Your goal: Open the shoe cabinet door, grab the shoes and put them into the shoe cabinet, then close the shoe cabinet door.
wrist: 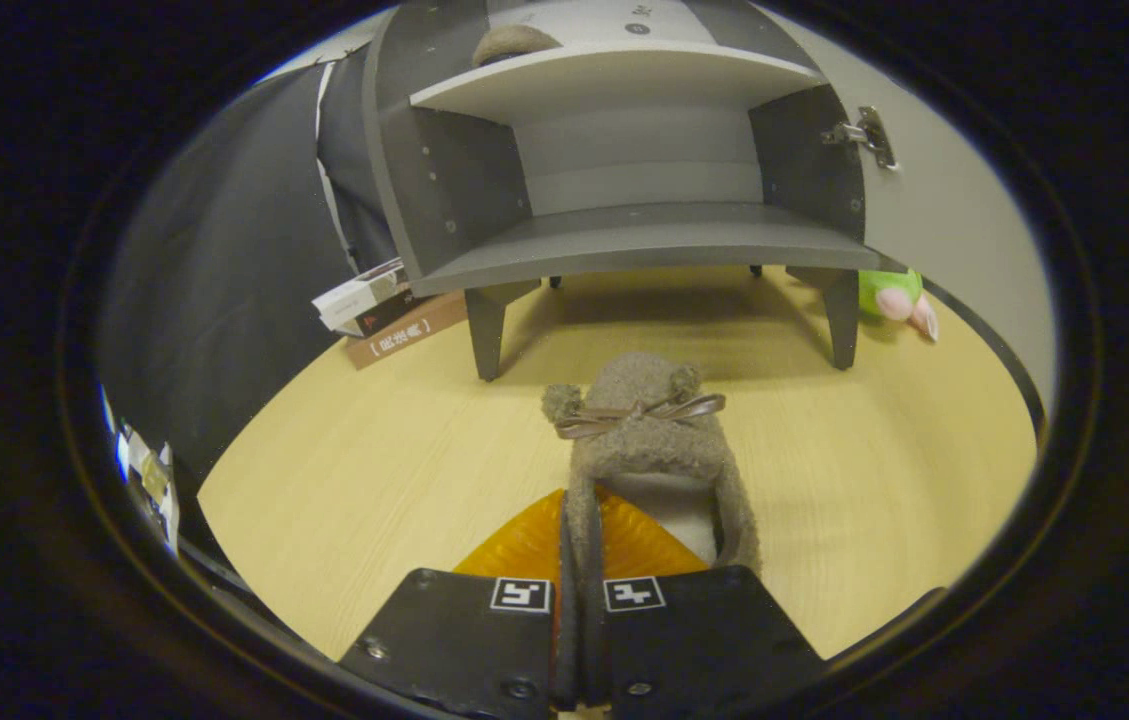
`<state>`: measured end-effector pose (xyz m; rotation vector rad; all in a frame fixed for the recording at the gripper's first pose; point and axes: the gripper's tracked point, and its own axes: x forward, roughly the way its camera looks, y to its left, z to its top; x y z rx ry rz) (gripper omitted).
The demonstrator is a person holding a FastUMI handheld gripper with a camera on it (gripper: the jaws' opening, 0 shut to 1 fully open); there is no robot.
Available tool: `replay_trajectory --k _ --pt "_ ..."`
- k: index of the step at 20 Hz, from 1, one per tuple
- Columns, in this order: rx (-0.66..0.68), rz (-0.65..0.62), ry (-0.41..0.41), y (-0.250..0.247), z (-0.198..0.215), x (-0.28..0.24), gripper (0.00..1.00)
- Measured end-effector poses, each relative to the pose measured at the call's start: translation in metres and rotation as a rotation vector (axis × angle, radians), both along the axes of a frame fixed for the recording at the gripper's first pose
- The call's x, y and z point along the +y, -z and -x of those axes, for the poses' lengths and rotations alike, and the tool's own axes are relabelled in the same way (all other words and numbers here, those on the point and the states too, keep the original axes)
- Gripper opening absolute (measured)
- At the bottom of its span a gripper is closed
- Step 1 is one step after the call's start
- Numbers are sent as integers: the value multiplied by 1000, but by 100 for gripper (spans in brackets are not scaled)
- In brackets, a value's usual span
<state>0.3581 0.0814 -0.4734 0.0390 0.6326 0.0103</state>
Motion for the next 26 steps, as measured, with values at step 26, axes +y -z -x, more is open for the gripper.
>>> replay_trajectory --k 26 --pt "-439 79 -170 -369 74 79 6"
